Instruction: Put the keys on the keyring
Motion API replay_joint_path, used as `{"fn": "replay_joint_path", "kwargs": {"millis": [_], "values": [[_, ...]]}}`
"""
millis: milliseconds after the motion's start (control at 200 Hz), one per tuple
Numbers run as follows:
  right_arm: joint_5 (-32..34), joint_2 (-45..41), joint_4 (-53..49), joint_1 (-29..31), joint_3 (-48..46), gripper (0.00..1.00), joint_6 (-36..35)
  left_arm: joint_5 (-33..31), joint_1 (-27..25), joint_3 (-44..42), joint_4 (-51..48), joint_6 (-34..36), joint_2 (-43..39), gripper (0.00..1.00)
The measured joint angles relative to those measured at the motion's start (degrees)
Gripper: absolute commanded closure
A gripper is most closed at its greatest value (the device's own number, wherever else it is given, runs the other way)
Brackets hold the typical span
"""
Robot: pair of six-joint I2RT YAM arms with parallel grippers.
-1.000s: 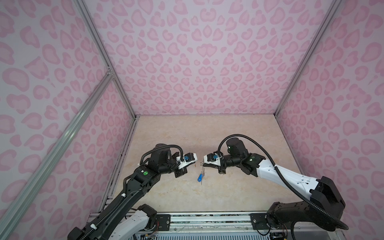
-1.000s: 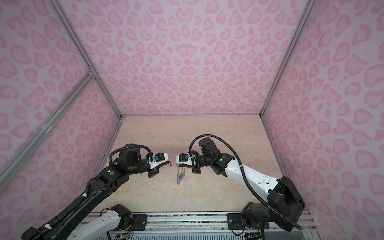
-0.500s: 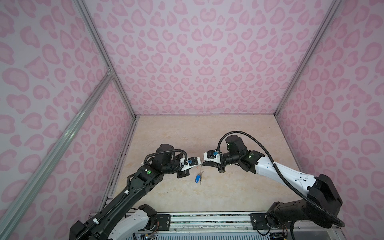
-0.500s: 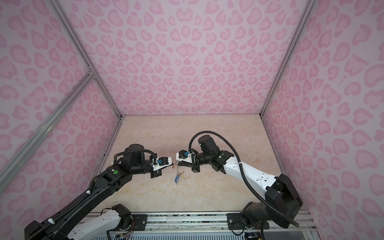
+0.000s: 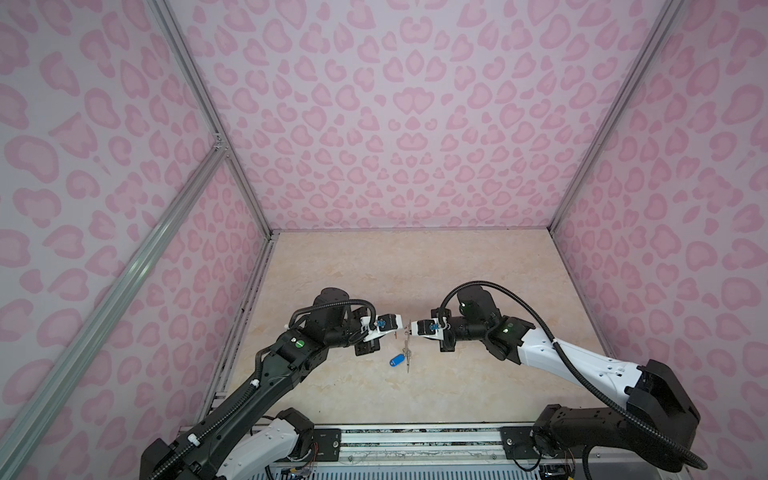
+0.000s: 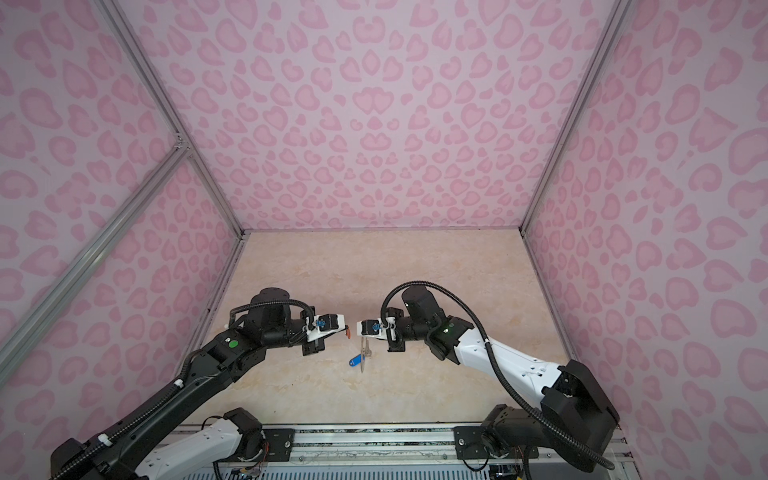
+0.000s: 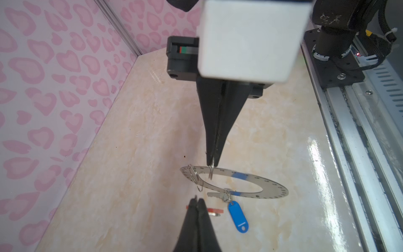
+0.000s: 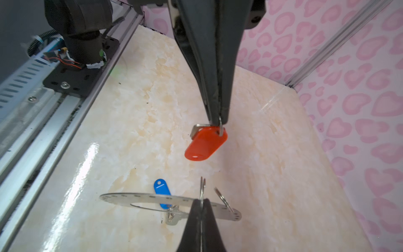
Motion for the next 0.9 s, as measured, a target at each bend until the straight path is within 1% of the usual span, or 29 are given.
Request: {"fn": "replay_joint_path", "kwargs": {"millis": [115,260,900], "values": [[3.19,-1.14,3.65,1.27,-2.54,1.0,-3.02,-0.11,-0.13,-0.2,0.15,0.0,-0.28,0.97],[5.88,-1.7,6.32,1.6,-3.56,1.0,-4.5,-0.17,-0.28,-0.26,0.46,0.0,-0.48,0.97],[5.49,-3.41,6.95,2.32,-3.58,1.0,-5.07,-1.11,-1.14,-0.37,0.85,0.04,0.33,0.97]]}}
